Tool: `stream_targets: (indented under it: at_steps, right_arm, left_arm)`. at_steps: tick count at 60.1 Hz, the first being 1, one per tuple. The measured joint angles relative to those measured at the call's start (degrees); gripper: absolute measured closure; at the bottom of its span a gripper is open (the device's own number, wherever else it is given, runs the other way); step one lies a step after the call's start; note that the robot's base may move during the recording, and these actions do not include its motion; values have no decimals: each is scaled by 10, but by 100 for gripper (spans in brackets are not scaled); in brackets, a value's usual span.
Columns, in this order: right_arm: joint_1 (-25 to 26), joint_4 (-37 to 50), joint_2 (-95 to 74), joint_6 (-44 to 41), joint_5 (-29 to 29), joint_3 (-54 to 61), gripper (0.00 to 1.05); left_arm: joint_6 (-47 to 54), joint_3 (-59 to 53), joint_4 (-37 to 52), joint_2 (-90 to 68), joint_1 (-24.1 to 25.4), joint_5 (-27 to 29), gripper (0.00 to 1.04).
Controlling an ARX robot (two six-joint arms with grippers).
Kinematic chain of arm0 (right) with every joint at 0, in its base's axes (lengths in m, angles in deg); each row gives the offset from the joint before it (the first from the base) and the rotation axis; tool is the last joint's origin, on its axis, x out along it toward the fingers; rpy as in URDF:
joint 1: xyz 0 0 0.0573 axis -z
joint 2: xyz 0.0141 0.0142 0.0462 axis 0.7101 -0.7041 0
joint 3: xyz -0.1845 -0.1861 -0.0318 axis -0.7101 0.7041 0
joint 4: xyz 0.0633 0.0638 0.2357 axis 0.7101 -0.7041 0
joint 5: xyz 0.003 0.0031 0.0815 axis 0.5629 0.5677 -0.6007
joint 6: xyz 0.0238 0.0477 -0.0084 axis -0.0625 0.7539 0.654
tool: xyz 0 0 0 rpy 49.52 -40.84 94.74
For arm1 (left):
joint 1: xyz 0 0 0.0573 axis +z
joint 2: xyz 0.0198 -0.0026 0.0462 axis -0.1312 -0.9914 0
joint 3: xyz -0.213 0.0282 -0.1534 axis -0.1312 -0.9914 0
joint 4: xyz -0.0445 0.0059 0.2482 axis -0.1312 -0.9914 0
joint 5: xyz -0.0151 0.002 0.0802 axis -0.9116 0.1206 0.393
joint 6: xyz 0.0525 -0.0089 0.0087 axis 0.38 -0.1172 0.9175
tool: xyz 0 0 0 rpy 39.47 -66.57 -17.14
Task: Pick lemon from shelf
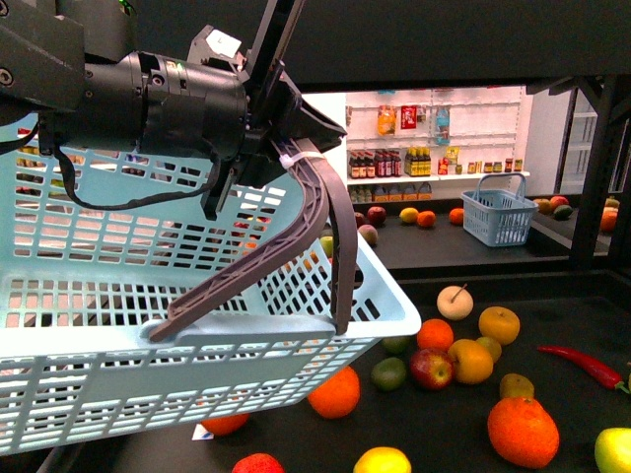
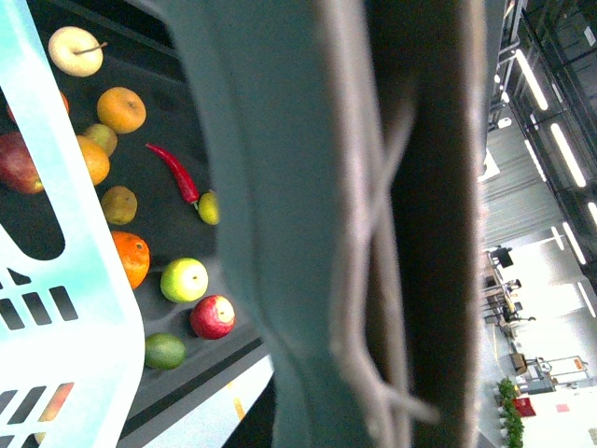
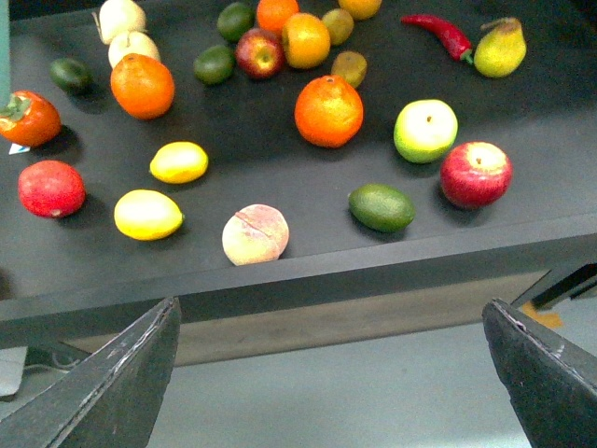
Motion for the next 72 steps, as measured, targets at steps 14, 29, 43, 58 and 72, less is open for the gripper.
stream_targets:
  at_steps: [14,29,43,58,72]
  right_arm:
    - [-27,191,-403,21,-27,-125,7]
    - [-40,304,-699,-70,-55,-257,7]
    - [-26,319,-874,-160,-115,-397,7]
    - [-26,308,-1000,-296,-184,-550,7]
    - [-31,282,-1066,-395,-209,-650,7]
  left_arm:
    - [1,0,0,0,0,0,99]
    - [3,0,0,0,0,0,99]
    - [3,0,0,0,0,0,99]
    - [3,0,0,0,0,0,99]
    - [3,0,0,0,0,0,99]
